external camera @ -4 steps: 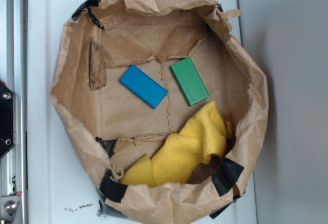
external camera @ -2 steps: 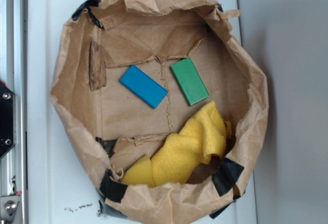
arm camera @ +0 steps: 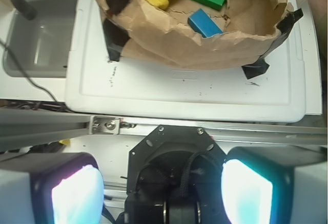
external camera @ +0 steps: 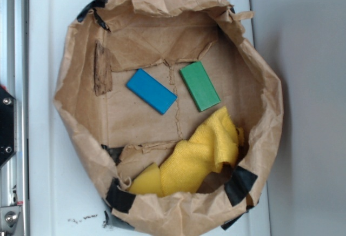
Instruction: Grab the blue block.
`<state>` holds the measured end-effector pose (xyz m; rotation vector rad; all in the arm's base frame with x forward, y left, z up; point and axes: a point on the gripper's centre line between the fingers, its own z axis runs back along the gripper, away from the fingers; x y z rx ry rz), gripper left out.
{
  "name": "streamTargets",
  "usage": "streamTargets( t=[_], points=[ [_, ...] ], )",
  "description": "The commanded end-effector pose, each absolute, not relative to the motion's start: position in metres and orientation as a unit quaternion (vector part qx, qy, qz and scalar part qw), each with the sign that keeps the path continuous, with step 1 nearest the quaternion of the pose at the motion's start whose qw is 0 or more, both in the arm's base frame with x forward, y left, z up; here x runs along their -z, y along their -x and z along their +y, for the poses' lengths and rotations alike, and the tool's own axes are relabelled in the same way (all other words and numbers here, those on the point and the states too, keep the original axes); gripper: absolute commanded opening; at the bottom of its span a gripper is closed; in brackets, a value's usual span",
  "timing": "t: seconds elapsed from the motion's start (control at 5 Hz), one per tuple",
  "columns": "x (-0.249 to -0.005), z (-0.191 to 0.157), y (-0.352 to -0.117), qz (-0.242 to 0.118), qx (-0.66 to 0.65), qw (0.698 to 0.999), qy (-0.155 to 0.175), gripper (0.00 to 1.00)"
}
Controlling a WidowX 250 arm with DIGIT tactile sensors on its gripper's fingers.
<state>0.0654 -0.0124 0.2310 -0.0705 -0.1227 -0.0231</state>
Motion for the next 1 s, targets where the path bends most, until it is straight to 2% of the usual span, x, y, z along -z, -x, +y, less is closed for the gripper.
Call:
streamTargets(
  t=[0.0, 0.2, 0.4, 0.6, 0.8],
  points=[
    [-0.234, -0.012, -0.067, -0.063, 0.013, 0.997, 0.035, 1.0],
    [-0.234, -0.012, -0.067, -0.063, 0.013, 0.997, 0.035, 1.0],
    [-0.23, -0.006, -0.117, -0.072, -0.015, 0.996, 0.059, 1.0],
    [-0.23, -0.005, -0.159, -0.073, -0.066, 0.994, 0.051, 1.0],
    [-0.222, -0.003, -0.181, -0.072, -0.056, 0.995, 0.049, 1.0]
  ],
)
